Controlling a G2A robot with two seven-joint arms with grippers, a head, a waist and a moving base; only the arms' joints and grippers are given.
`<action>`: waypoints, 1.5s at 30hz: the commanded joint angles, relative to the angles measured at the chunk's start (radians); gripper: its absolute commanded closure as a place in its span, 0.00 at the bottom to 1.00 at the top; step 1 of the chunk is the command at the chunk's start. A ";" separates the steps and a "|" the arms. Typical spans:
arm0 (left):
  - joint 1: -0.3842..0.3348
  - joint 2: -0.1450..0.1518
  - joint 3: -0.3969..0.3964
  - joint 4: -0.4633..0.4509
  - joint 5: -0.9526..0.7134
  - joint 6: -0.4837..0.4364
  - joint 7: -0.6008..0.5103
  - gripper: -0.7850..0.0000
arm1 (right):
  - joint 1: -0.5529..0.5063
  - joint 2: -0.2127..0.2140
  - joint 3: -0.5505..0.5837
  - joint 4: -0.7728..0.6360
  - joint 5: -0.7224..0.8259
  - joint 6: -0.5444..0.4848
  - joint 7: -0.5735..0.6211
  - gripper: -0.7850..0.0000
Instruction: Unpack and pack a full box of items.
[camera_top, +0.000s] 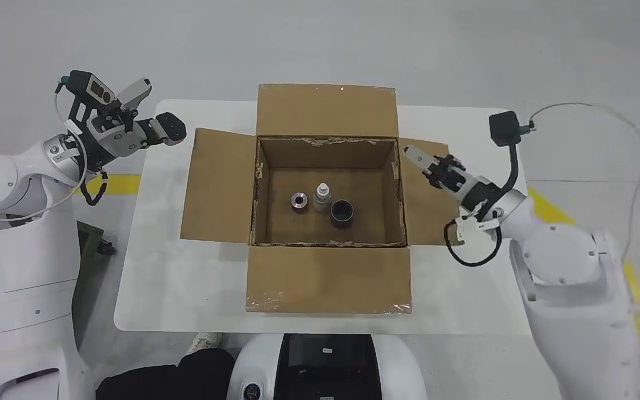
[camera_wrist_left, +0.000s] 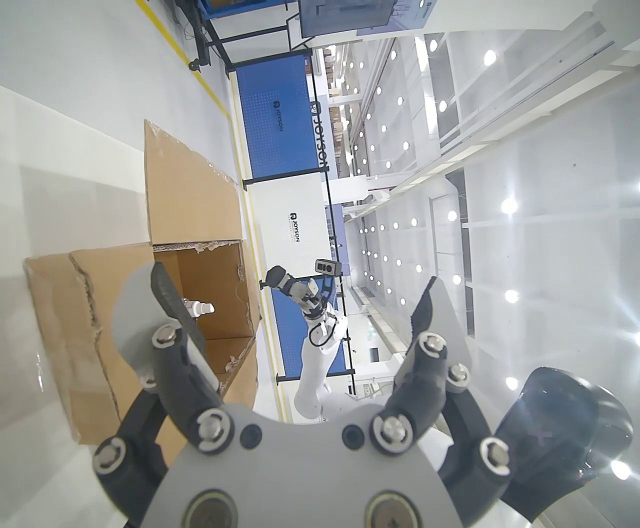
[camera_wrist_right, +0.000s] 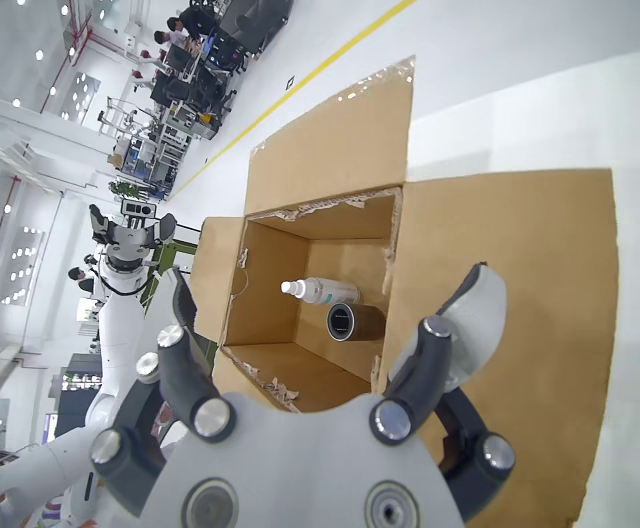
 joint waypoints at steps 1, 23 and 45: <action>0.000 0.000 0.000 0.000 0.000 0.000 0.000 0.00 | 0.039 0.000 -0.023 -0.009 -0.022 0.000 0.027 0.00; 0.000 0.000 0.000 0.000 0.000 0.000 0.000 0.00 | 0.456 -0.052 -0.496 0.130 -0.279 -0.007 0.236 0.00; 0.000 0.000 0.000 0.000 0.000 0.000 0.000 0.00 | 0.651 -0.141 -0.785 0.387 -0.428 -0.046 0.379 0.00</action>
